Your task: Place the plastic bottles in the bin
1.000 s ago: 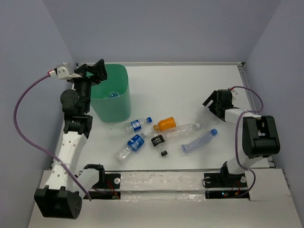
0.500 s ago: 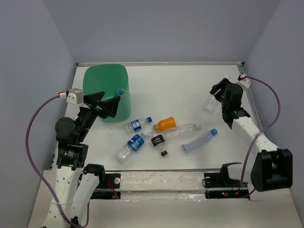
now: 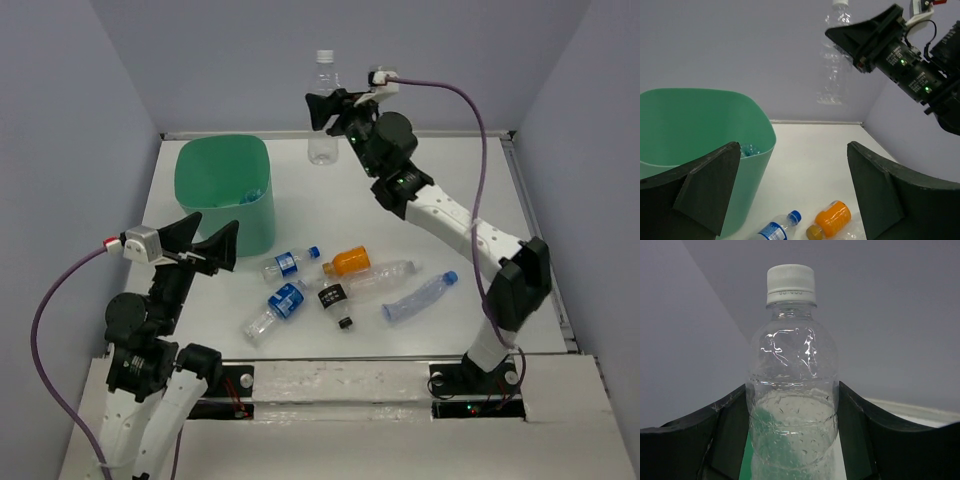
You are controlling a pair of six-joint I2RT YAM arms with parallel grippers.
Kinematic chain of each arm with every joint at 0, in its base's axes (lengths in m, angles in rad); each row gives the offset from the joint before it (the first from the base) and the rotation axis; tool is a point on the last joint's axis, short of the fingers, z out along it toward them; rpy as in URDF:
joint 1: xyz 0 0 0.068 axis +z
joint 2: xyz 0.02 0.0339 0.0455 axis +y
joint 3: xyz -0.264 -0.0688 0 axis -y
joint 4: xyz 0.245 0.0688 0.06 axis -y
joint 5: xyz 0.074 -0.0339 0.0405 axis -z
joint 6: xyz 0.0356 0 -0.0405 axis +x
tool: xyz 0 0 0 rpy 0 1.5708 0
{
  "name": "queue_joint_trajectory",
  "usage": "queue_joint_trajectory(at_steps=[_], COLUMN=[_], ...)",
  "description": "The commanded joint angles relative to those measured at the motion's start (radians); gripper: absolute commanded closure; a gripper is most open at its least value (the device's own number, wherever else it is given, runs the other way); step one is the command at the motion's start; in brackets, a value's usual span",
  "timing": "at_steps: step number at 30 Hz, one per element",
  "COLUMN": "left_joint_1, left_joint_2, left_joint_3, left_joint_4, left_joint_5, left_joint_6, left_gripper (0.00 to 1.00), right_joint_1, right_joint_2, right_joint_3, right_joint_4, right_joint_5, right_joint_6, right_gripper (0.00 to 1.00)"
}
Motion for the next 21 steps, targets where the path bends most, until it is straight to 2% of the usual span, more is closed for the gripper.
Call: queue_joint_trajectory(at_steps=[1, 7, 11, 15, 19, 20, 21], left_joint_1=[-0.041, -0.066, -0.083, -0.09, -0.095, -0.095, -0.095], left_joint_2=[-0.038, -0.049, -0.052, -0.058, -0.058, -0.056, -0.055], left_joint_3=[0.005, -0.005, -0.003, -0.006, -0.005, -0.003, -0.003], left_joint_4=[-0.034, -0.034, -0.04, -0.045, -0.045, -0.045, -0.045], left_joint_5=[-0.175, -0.167, -0.17, -0.178, -0.184, -0.184, -0.184], left_joint_6=[0.037, 0.026, 0.028, 0.023, 0.019, 0.019, 0.019], left_gripper=[0.03, 0.06, 0.06, 0.07, 0.07, 0.07, 0.07], right_joint_1=[0.059, 0.133, 0.164, 0.164, 0.164, 0.164, 0.164], right_joint_2=[0.225, 0.434, 0.56, 0.637, 0.647, 0.644, 0.635], right_joint_3=[0.342, 0.607, 0.78, 0.819, 0.758, 0.746, 0.735], right_joint_4=[0.106, 0.085, 0.013, -0.012, -0.001, 0.002, 0.002], right_joint_5=[-0.155, -0.302, -0.324, -0.322, -0.315, -0.318, -0.322], right_joint_6=[-0.05, -0.06, -0.053, -0.005, 0.047, 0.053, 0.056], right_gripper=[0.53, 0.53, 0.53, 0.53, 0.44, 0.32, 0.25])
